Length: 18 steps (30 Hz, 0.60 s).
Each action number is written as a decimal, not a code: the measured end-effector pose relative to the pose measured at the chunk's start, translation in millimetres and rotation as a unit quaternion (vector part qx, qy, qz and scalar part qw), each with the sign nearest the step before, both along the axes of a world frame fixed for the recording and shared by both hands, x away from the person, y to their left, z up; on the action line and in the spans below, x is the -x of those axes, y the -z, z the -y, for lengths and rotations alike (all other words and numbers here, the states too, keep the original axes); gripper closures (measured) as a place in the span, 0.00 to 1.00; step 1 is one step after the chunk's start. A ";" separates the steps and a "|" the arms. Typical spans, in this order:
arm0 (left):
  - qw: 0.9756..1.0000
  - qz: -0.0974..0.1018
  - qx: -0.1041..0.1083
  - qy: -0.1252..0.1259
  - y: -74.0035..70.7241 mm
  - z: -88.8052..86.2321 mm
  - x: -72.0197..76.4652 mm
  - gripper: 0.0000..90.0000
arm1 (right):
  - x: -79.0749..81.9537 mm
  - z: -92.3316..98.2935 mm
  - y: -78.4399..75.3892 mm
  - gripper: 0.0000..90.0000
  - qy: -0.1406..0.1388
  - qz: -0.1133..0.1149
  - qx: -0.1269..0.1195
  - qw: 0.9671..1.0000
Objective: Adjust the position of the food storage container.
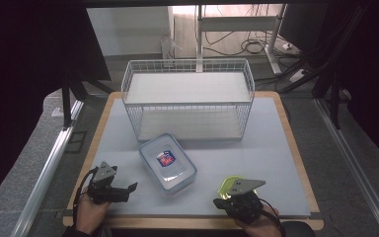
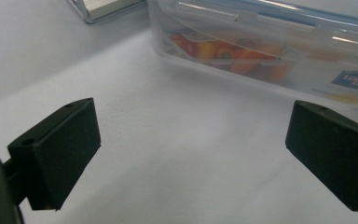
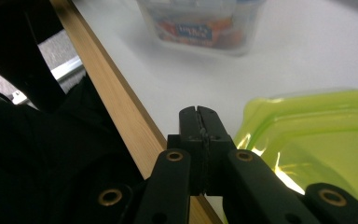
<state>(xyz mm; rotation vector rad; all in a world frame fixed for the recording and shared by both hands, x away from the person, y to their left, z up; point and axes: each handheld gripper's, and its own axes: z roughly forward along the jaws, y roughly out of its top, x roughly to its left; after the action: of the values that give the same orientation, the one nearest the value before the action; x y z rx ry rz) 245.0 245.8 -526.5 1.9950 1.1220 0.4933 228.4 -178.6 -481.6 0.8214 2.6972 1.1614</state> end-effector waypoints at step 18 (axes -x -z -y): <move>1.000 -0.002 -0.004 0.001 0.6 0.9 -0.5 0.04 | -24.6 39.3 0.2 1.00 0.070 -0.008 -0.012 0.997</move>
<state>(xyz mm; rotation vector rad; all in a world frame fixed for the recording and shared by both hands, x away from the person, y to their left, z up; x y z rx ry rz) 245.4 244.9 -527.1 2.0059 1.1216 0.4930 253.0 -217.9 -481.8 1.0093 2.5930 1.1630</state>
